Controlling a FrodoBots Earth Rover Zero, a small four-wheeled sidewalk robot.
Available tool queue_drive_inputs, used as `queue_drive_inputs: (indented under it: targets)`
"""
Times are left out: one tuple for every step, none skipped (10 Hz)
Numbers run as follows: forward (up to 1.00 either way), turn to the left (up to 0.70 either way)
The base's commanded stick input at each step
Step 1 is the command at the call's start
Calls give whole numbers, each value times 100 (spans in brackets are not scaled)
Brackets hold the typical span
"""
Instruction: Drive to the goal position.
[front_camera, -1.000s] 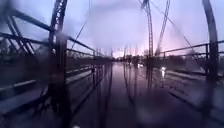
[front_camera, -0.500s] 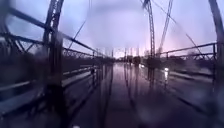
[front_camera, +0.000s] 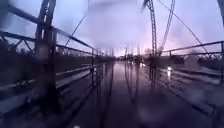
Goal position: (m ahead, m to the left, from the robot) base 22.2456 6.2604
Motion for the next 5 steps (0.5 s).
queue_drive_inputs:
  targets:
    - [70,0]
    - [70,0]
    - [70,0]
    - [70,-9]
    - [70,-21]
